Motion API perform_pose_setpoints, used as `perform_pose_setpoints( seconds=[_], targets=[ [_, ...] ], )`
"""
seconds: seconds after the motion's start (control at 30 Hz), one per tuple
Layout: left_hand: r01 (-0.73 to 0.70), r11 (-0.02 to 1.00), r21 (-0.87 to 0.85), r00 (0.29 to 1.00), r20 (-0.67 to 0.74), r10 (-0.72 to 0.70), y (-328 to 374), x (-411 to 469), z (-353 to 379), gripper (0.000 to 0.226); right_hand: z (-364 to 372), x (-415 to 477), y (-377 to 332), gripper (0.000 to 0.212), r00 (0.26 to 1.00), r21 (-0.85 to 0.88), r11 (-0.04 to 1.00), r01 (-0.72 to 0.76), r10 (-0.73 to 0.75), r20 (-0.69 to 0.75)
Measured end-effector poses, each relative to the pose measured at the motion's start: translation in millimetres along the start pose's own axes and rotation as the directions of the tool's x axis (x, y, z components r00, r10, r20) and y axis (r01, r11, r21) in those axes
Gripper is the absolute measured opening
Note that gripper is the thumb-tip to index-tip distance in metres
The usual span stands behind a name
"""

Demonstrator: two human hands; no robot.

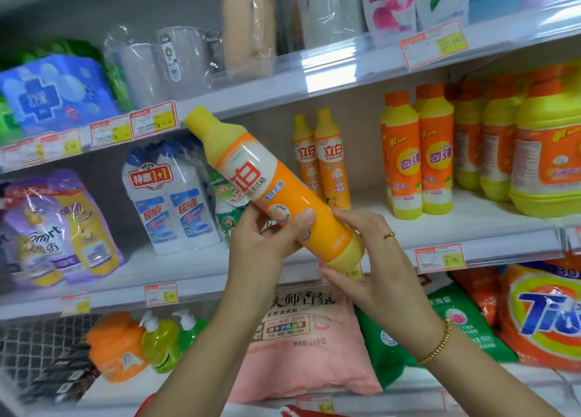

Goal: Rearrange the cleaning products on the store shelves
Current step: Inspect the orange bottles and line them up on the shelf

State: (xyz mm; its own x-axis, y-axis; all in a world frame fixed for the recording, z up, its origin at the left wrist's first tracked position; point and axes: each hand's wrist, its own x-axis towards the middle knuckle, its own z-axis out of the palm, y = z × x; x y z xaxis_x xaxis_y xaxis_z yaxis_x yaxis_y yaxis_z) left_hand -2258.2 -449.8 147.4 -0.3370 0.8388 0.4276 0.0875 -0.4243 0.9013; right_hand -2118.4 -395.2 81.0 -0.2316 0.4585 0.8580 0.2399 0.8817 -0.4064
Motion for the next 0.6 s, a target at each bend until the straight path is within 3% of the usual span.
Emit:
perform_pose_setpoints(
  seconds=[0.2, 0.27, 0.33, 0.4, 0.47, 0.53, 0.6],
  targets=[
    [0.095, 0.969, -0.227, 0.995, 0.034, -0.09, 2, -4, 8, 0.06, -8, 5, -4, 0.062, 0.993, -0.099, 0.994, 0.042, -0.052, -0.107],
    [0.103, 0.943, -0.318, 0.994, 0.068, -0.085, 3, -4, 12, 0.058, -8, 4, -8, 0.063, 0.996, -0.01, 0.999, -0.031, 0.03, -0.083],
    [0.118, 0.924, -0.363, 0.99, 0.109, -0.084, 4, -1, 11, 0.052, -9, 2, -11, 0.061, 0.983, 0.213, 0.961, -0.175, 0.181, -0.009],
    [0.143, 0.912, -0.384, 0.984, 0.156, -0.088, 5, 4, 6, 0.047, -15, 5, -12, 0.052, 0.94, 0.522, 0.785, -0.334, 0.319, 0.123],
    [0.164, 0.895, -0.414, 0.977, 0.195, -0.089, 4, 9, 1, 0.046, -21, 9, -10, 0.045, 0.862, 0.754, 0.443, -0.484, 0.39, 0.324],
    [0.188, 0.876, -0.445, 0.967, 0.238, -0.087, 2, 12, -3, 0.05, -24, 11, -8, 0.044, 0.771, 0.789, 0.164, -0.592, 0.401, 0.495],
    [0.202, 0.866, -0.457, 0.954, 0.292, -0.069, 0, 14, -6, 0.054, -26, 10, -8, 0.047, 0.702, 0.752, 0.028, -0.658, 0.385, 0.599]
  ],
)
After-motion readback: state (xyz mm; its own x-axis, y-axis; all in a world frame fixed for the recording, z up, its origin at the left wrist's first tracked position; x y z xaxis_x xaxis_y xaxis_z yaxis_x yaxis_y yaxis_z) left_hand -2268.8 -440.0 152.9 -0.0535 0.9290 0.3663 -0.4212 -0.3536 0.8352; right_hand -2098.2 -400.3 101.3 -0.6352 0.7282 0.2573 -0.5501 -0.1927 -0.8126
